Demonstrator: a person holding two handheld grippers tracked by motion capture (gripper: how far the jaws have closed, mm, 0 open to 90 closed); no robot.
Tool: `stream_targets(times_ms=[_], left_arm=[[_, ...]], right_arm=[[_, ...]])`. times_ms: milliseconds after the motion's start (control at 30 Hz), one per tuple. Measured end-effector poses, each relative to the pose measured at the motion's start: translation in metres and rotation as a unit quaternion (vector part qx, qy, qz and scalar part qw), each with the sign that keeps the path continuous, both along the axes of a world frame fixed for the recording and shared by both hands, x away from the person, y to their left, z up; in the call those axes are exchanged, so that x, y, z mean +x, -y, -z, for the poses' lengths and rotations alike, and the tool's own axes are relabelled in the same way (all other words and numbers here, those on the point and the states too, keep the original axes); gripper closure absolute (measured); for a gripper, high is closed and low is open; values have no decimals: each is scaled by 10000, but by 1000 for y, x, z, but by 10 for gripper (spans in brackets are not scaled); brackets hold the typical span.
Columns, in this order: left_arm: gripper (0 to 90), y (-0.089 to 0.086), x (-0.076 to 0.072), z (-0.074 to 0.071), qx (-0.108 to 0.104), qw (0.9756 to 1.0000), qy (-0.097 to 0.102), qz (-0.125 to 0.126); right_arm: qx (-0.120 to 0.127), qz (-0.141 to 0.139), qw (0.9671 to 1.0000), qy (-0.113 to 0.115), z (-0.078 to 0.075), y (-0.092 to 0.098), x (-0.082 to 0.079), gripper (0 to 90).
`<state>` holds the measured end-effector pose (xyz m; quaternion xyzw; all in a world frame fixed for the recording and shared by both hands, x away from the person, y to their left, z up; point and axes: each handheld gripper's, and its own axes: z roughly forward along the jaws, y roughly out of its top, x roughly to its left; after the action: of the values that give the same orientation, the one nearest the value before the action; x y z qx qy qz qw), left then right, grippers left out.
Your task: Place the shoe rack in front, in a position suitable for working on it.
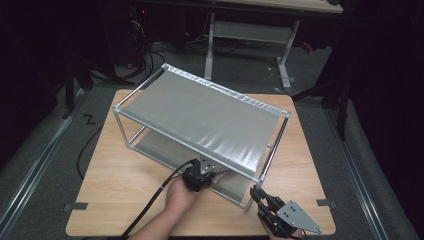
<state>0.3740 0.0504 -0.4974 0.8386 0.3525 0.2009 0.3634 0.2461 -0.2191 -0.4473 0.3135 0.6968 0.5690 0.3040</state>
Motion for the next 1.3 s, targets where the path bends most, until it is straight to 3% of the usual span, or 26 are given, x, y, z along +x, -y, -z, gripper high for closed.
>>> stream_targets(times_ms=[67, 167, 300, 467, 500, 533, 733, 867, 900, 967, 1167, 1300], left_arm=[[690, -10, 4, 0, 85, 9996, 221, -124], [689, -23, 8, 0, 110, 9992, 272, -265], [689, -43, 15, 0, 210, 9987, 214, -408], [687, -63, 21, -1, 205, 9975, 114, -665], [686, -65, 22, 0, 112, 9970, 141, -748], [686, -70, 24, -1, 226, 9969, 147, -735], [685, -95, 35, -1, 230, 9941, 125, -1048], [685, -111, 44, -1, 363, 9925, 86, -1162], [685, -114, 46, -1, 306, 9922, 49, -1210], [685, -123, 50, -2, 422, 9908, 107, -1281], [685, -144, 60, 0, 317, 9874, 91, -1546], [685, -156, 66, -1, 371, 9850, 87, -1683]], right_arm=[[8, 3, 10000, -8, 0, 0, 0, 811], [2, 14, 10000, -7, 0, 0, 0, 811], [1, 10, 10000, -7, 0, 0, 0, 811], [-9, 27, 10000, 0, 0, 0, 0, 811], [-13, 37, 10000, -12, 0, 0, 1, 811], [-11, 41, 10000, -19, 0, 0, 1, 811], [12, 10, 10000, -20, 0, 1, 1, 812], [2, -5, 10000, -11, 0, 1, 1, 811], [2, -7, 10000, -12, 0, 1, 1, 812], [0, -2, 10000, -14, 0, 1, 1, 812], [9, -2, 10000, -29, 0, 1, 1, 811], [4, -4, 10000, -24, 0, 1, 1, 811]])
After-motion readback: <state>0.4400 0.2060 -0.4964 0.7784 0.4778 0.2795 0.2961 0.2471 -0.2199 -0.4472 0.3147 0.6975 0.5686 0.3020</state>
